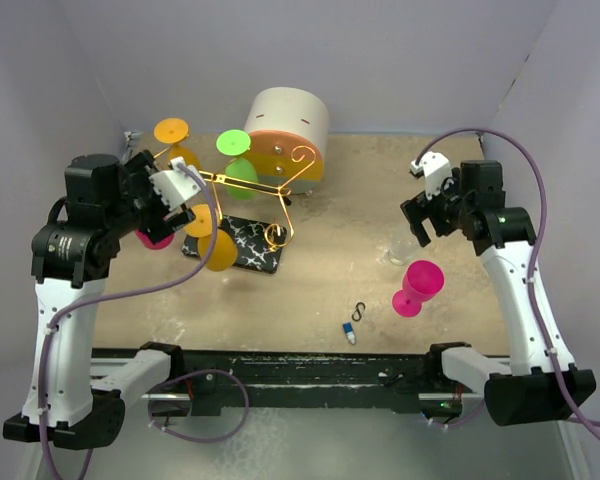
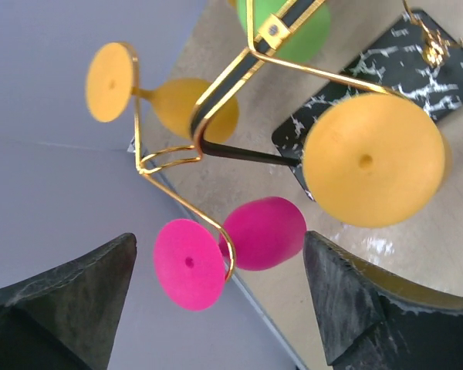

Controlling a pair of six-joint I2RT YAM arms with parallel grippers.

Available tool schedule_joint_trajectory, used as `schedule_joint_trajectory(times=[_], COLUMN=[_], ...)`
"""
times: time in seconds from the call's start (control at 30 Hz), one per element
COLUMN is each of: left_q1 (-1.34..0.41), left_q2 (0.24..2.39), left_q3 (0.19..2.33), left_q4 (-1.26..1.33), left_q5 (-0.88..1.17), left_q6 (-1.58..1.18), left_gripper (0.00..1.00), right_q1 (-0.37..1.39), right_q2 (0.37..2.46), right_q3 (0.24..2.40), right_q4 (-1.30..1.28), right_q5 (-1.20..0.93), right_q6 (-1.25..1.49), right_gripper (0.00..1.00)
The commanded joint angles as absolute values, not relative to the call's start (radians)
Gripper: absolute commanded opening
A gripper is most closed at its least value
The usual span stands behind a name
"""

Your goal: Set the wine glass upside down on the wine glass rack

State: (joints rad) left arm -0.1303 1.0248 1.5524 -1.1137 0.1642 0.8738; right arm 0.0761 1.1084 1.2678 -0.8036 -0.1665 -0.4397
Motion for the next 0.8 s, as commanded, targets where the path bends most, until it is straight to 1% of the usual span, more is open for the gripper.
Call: schedule_joint_trajectory(times=[0.0,0.07,0.23,0.4,0.53,0.77], left_q1=[-0.126,-0.126,-0.104,-0.101,-0.100,-0.100], left_q2=[1.028,1.034,1.034,1.026,1.023,1.026], left_q3=[1.616,1.620,1.616,1.607,1.606,1.604], left_q4=[-0.989,-0.958,-0.898,-0.880,-0.870,-0.867], left_q5=[0.094,0.059,0.047,0.034,0.048,0.051], left_q6=[0.634,0.585,0.481,0.464,0.457,0.456], left_gripper=[0.94,0.96,1.00,0.99,0.99,0.99], right_q1=[0.072,0.071,0.058,0.005,-0.020,-0.021], right_q2=[1.163,1.206,1.282,1.385,1.470,1.542], right_q3=[1.289,1.298,1.278,1.306,1.342,1.343], right_q4=[-0.763,-0.752,-0.697,-0.689,-0.706,-0.717], right_q5=[-0.084,-0.095,-0.102,-0.170,-0.212,-0.231], right_q6=[-0.418,-0.369,-0.354,-0.338,-0.336,-0.334], right_gripper=[0.93,0.90,0.86,0.80,0.73,0.60])
